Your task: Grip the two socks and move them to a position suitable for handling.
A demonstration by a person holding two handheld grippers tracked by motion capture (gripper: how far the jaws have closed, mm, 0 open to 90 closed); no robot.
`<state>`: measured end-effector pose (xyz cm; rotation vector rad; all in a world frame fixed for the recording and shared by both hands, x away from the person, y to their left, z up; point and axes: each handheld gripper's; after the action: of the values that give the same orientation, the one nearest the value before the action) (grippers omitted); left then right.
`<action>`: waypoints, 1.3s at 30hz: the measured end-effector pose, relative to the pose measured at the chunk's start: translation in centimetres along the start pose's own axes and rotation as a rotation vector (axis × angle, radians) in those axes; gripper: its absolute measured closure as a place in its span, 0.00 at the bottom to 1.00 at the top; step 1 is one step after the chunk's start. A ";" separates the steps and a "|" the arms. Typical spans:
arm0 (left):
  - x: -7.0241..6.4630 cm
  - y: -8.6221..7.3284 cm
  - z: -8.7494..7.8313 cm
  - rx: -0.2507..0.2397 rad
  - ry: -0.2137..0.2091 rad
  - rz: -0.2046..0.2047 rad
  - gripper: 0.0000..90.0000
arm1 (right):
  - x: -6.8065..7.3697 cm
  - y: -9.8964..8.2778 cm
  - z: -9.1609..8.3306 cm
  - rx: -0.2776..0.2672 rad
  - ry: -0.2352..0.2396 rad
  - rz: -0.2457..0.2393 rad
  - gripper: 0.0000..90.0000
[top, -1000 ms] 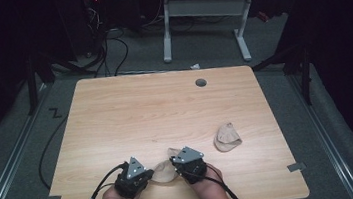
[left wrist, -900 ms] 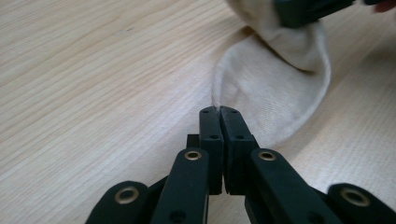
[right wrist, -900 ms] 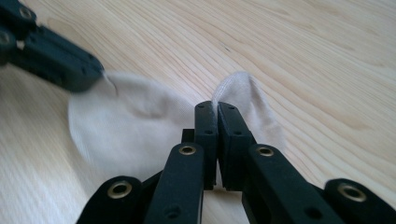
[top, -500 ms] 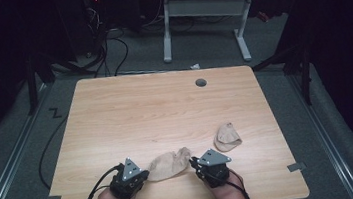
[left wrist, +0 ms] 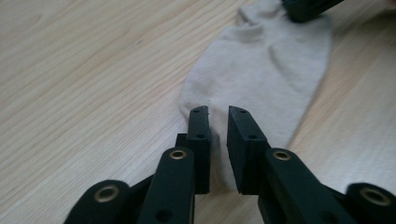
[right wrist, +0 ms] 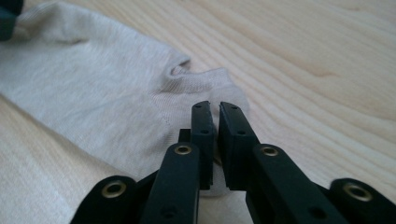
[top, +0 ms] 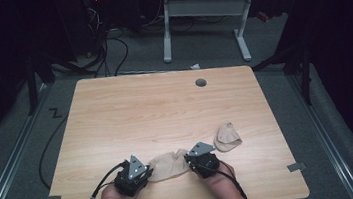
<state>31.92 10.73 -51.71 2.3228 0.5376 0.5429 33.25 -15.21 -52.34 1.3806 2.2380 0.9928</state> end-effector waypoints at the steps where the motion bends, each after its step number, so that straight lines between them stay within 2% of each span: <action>1: 0.3 -0.3 0.1 0.012 0.006 -0.009 0.89 | 0.0 -0.1 0.0 0.000 0.003 -0.002 0.95; 4: 1.8 -1.2 0.4 0.042 0.032 -0.045 0.90 | 0.3 -0.1 0.3 0.001 0.012 -0.014 0.96; 7: 2.4 -1.5 0.5 0.042 0.044 -0.061 0.89 | 0.5 0.2 0.6 -0.001 0.017 -0.017 0.96; 13: 3.5 -1.7 1.0 0.043 0.102 -0.052 0.87 | 1.0 1.2 1.9 -0.010 0.021 -0.035 0.95; 17: 4.0 -1.8 0.9 0.028 0.106 -0.065 0.80 | 0.9 1.7 2.4 -0.011 0.024 -0.029 0.93; 21: 4.1 -1.6 -0.4 -0.036 0.111 -0.085 0.69 | 0.0 2.0 0.5 -0.081 0.047 0.019 0.86; 22: 4.1 -1.6 -0.8 -0.049 0.111 -0.091 0.66 | -1.1 1.8 -0.8 -0.113 0.033 0.051 0.84; 23: 4.2 -1.6 -1.1 -0.058 0.110 -0.096 0.66 | -1.1 1.8 -0.8 -0.113 0.033 0.051 0.84; 25: 4.3 -1.8 -1.4 -0.059 0.107 -0.098 0.65 | -2.4 1.5 -1.7 -0.133 0.007 0.074 0.83; 26: 4.4 -2.1 -1.6 -0.058 0.103 -0.102 0.64 | -3.8 1.1 -2.4 -0.140 -0.033 0.094 0.83; 27: 4.4 -2.1 -1.6 -0.058 0.103 -0.102 0.64 | -3.8 1.1 -2.4 -0.140 -0.033 0.094 0.83; 30: 4.5 -2.3 -1.9 -0.062 0.093 -0.110 0.63 | -5.9 0.5 -3.3 -0.155 -0.083 0.140 0.83; 32: 4.5 -2.4 -2.1 -0.070 0.088 -0.114 0.63 | -7.2 0.4 -3.9 -0.164 -0.119 0.165 0.87; 34: 4.6 -2.4 -2.2 -0.070 0.086 -0.114 0.63 | -9.1 0.1 -4.6 -0.179 -0.164 0.211 0.98; 35: 4.6 -2.4 -2.2 -0.070 0.086 -0.114 0.63 | -9.1 0.1 -4.6 -0.179 -0.164 0.211 0.98; 36: 4.6 -2.5 -2.3 -0.072 0.087 -0.117 0.63 | -10.3 0.1 -4.8 -0.177 -0.198 0.230 1.00; 37: 4.6 -2.5 -2.3 -0.072 0.087 -0.117 0.63 | -10.3 0.1 -4.8 -0.177 -0.198 0.230 1.00; 38: 4.6 -2.6 -2.3 -0.073 0.086 -0.120 0.63 | -11.3 0.0 -4.8 -0.167 -0.231 0.245 1.00; 39: 4.6 -2.6 -2.3 -0.073 0.086 -0.120 0.63 | -11.3 0.0 -4.8 -0.167 -0.231 0.245 1.00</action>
<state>33.99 16.06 -50.86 2.1896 0.6817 0.5978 35.78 -26.96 -49.85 1.6281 1.8099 1.0122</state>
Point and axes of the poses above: each handheld gripper's, and its own axes: z roughly forward along the jaws, y roughly out of its top, x roughly to its left, and after that the axes turned 14 degrees about z, right-handed
